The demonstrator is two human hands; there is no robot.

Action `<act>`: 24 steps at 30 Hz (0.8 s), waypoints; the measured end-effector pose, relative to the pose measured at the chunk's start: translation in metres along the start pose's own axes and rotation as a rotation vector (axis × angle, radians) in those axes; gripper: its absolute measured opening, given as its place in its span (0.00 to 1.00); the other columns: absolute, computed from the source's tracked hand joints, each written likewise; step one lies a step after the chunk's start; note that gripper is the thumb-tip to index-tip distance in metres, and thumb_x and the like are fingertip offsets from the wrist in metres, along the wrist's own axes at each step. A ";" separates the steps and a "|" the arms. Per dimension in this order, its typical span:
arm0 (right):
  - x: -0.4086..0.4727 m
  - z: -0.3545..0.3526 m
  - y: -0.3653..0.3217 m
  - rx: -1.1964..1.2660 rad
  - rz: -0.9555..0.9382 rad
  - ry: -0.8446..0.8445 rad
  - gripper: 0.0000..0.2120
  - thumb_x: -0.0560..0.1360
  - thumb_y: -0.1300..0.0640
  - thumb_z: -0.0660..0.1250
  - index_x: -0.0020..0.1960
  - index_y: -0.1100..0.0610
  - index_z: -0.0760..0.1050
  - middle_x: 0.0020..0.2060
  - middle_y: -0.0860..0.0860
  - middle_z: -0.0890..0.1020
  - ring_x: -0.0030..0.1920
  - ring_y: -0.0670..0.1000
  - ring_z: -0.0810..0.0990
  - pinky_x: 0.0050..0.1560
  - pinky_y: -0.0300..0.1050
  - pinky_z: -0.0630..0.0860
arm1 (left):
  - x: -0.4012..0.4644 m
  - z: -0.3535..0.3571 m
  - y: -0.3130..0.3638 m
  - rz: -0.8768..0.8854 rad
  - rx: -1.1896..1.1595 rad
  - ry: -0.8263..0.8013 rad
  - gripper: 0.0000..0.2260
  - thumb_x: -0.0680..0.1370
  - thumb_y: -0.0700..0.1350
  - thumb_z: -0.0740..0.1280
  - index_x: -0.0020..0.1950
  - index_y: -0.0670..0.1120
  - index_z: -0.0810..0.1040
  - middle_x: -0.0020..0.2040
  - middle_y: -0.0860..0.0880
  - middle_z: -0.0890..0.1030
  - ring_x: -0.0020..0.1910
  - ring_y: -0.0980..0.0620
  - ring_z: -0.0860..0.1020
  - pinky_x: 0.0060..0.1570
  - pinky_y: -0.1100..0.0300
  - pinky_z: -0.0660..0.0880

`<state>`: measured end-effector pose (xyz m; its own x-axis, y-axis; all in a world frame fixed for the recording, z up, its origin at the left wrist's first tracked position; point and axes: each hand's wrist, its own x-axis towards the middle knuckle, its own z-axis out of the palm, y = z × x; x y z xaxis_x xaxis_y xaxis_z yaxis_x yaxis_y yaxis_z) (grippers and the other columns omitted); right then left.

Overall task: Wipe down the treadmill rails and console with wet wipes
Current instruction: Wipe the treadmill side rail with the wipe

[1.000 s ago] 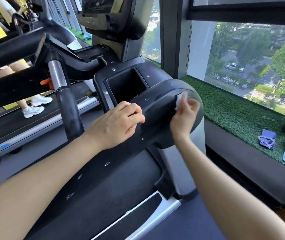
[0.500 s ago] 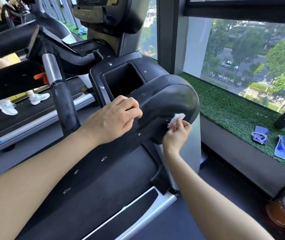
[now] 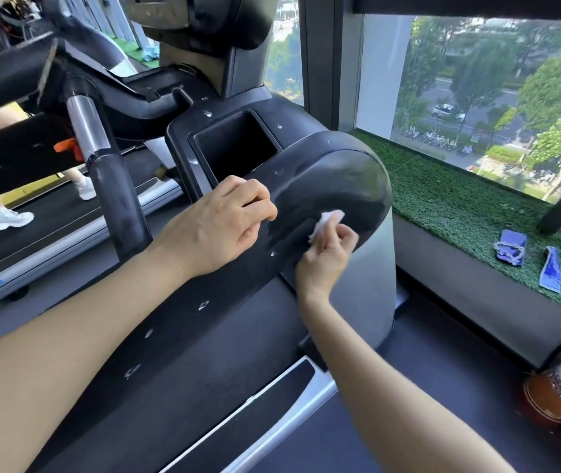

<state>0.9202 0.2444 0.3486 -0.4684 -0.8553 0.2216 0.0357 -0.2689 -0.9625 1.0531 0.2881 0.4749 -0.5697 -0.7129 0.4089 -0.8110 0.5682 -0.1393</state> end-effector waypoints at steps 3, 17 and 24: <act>0.012 -0.007 0.003 -0.060 -0.063 0.004 0.19 0.79 0.70 0.57 0.68 0.61 0.71 0.48 0.50 0.67 0.40 0.32 0.70 0.48 0.25 0.66 | -0.001 0.000 -0.001 -0.001 0.011 0.003 0.08 0.76 0.37 0.63 0.53 0.44 0.78 0.51 0.48 0.75 0.50 0.49 0.68 0.48 0.52 0.75; -0.029 -0.003 -0.010 -0.107 -0.245 -0.190 0.20 0.79 0.68 0.56 0.69 0.61 0.69 0.47 0.44 0.66 0.41 0.40 0.68 0.50 0.28 0.65 | -0.001 0.000 -0.001 0.013 0.020 0.009 0.11 0.77 0.42 0.57 0.53 0.45 0.77 0.51 0.50 0.73 0.50 0.50 0.67 0.49 0.55 0.73; 0.054 -0.016 0.003 -0.085 0.176 -0.006 0.22 0.78 0.71 0.52 0.71 0.63 0.66 0.50 0.53 0.64 0.43 0.44 0.69 0.61 0.44 0.69 | 0.000 -0.001 0.000 -0.009 -0.004 -0.013 0.08 0.76 0.38 0.62 0.53 0.45 0.77 0.51 0.50 0.72 0.51 0.50 0.67 0.46 0.52 0.75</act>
<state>0.8802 0.2042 0.3551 -0.4558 -0.8887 0.0494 0.0421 -0.0770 -0.9961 1.0535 0.2891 0.4760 -0.5638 -0.7233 0.3987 -0.8157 0.5633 -0.1318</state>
